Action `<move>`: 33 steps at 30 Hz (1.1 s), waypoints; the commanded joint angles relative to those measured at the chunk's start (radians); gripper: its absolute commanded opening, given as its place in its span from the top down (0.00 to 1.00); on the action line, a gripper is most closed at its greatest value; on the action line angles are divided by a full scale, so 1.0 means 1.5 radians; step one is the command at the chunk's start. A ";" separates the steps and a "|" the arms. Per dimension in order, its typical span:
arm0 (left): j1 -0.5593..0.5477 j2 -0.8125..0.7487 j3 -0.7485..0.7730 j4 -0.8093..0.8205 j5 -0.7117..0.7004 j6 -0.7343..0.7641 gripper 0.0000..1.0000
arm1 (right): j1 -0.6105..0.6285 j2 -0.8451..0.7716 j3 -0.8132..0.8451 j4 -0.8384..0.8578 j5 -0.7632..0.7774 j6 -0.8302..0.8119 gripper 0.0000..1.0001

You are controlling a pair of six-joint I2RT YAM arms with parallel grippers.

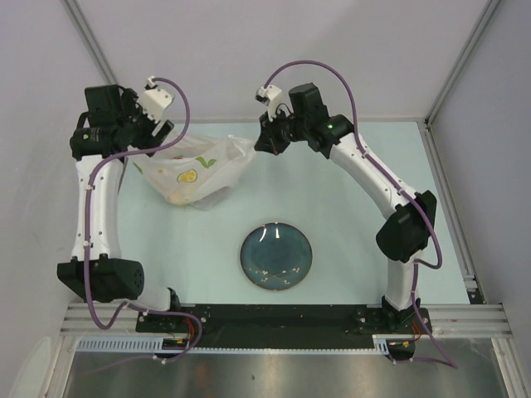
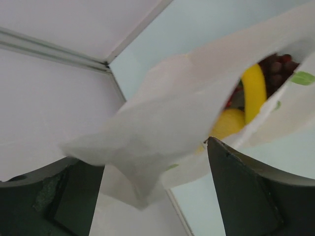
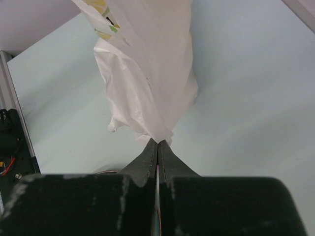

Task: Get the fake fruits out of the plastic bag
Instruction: Adjust the plastic bag at the center of the board.

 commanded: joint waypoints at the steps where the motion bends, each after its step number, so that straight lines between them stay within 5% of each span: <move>1: -0.001 -0.019 -0.002 0.132 -0.097 0.013 0.15 | 0.005 -0.053 -0.009 0.014 0.018 -0.017 1.00; 8: -0.004 -0.010 -0.003 0.147 -0.071 0.003 0.53 | 0.001 -0.048 -0.020 0.020 0.034 -0.010 1.00; 10: -0.011 -0.003 0.011 0.131 -0.048 -0.001 0.68 | -0.005 -0.045 -0.020 0.023 0.036 -0.005 1.00; 12: -0.026 0.010 0.028 0.082 -0.018 -0.005 0.99 | -0.025 -0.041 -0.017 0.027 0.050 0.012 1.00; 17: -0.153 0.030 0.053 -0.047 0.135 -0.013 1.00 | -0.093 -0.019 0.018 0.028 0.091 0.065 1.00; 21: -0.235 0.073 0.053 0.032 0.179 -0.104 1.00 | -0.141 0.017 0.048 0.045 0.128 0.062 1.00; 24: -0.240 0.167 0.128 0.071 0.192 -0.182 1.00 | -0.158 0.056 0.091 0.055 0.148 0.064 1.00; 30: -0.240 0.359 0.455 0.095 0.212 -0.300 1.00 | -0.209 0.130 0.233 0.070 0.198 0.065 1.00; 33: -0.243 0.385 0.461 0.187 0.231 -0.346 1.00 | -0.247 0.159 0.293 0.108 0.234 0.067 1.00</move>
